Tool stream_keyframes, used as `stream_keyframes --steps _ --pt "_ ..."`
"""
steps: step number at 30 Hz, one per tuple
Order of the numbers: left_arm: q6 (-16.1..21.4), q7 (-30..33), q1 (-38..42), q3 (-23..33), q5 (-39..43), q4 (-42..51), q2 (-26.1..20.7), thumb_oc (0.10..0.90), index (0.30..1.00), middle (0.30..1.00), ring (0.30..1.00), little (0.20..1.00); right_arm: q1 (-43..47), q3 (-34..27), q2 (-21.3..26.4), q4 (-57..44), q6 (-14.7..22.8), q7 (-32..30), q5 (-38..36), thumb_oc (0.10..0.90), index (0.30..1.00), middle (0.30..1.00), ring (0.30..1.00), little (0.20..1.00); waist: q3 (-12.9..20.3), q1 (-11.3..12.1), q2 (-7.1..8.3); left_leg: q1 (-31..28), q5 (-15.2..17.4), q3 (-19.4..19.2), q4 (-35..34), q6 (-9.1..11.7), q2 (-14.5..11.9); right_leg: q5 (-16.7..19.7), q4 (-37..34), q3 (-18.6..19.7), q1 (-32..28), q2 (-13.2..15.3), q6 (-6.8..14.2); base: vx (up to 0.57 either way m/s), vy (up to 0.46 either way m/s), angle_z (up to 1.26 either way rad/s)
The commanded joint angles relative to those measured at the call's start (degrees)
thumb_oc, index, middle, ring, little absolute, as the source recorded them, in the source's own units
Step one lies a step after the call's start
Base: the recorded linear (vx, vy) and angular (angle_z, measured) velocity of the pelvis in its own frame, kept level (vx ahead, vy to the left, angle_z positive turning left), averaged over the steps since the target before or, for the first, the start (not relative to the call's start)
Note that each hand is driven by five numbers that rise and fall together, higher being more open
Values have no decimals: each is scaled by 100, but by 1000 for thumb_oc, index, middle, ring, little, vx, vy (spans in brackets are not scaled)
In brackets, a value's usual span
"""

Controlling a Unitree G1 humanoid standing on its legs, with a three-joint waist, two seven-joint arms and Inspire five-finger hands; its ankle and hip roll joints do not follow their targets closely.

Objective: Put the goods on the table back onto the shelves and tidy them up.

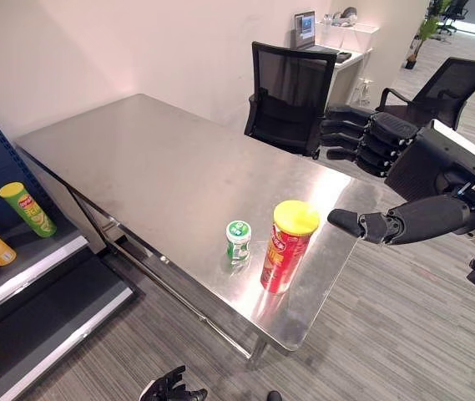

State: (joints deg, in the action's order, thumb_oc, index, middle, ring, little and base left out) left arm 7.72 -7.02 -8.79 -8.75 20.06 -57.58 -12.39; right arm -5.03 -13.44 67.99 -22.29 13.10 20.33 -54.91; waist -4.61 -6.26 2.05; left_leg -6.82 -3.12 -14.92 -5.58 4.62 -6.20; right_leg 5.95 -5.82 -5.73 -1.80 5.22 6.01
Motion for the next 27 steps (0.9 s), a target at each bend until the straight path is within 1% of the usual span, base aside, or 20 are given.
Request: stream_keyframes --steps 1,6,9,12,15,21,27 --pt "337 -122 465 -102 57 63 -163 800 900 900 900 900 767 -477 -131 168 437 -331 25 800 900 900 900 900 1 188 199 -126 506 51 58 81 -67 -439 82 -90 -316 107 359 0 0 0" --pt "335 -129 514 -132 84 85 -159 800 900 900 900 900 716 -328 -72 269 302 -235 101 800 900 900 900 900 -16 211 207 -99 503 139 58 86 -53 -450 82 -111 -336 121 357 21 -3 7" --pt "332 -160 521 -142 82 68 -156 800 900 900 900 900 647 -218 -25 312 175 -26 -56 800 900 900 900 900 -34 226 215 -83 493 180 58 94 -55 -467 82 -147 -352 127 347 22 -4 12" --pt "296 -190 518 -149 46 -28 -158 800 900 900 900 900 664 -4 -306 470 103 14 -209 800 900 900 900 900 -52 278 217 -72 487 241 58 96 -41 -485 82 -194 -384 140 338 31 -10 16" --pt "292 -182 515 -132 29 -42 -162 800 900 900 900 900 713 78 -460 437 86 81 -359 800 900 900 900 900 -59 315 208 -73 487 270 58 100 -33 -503 82 -218 -409 149 334 13 -3 5" --pt "295 -194 502 -110 -13 -64 -168 800 900 900 900 900 659 202 -424 286 12 299 -556 800 900 900 900 900 -48 355 205 -80 497 321 58 104 -22 -528 82 -287 -461 165 330 13 -5 8" --pt "291 -161 519 -109 -13 -63 -179 800 900 900 900 900 905 308 -706 286 95 189 -646 800 900 900 900 900 -37 391 190 -97 515 346 58 92 -13 -539 82 -316 -484 181 332 14 0 5"
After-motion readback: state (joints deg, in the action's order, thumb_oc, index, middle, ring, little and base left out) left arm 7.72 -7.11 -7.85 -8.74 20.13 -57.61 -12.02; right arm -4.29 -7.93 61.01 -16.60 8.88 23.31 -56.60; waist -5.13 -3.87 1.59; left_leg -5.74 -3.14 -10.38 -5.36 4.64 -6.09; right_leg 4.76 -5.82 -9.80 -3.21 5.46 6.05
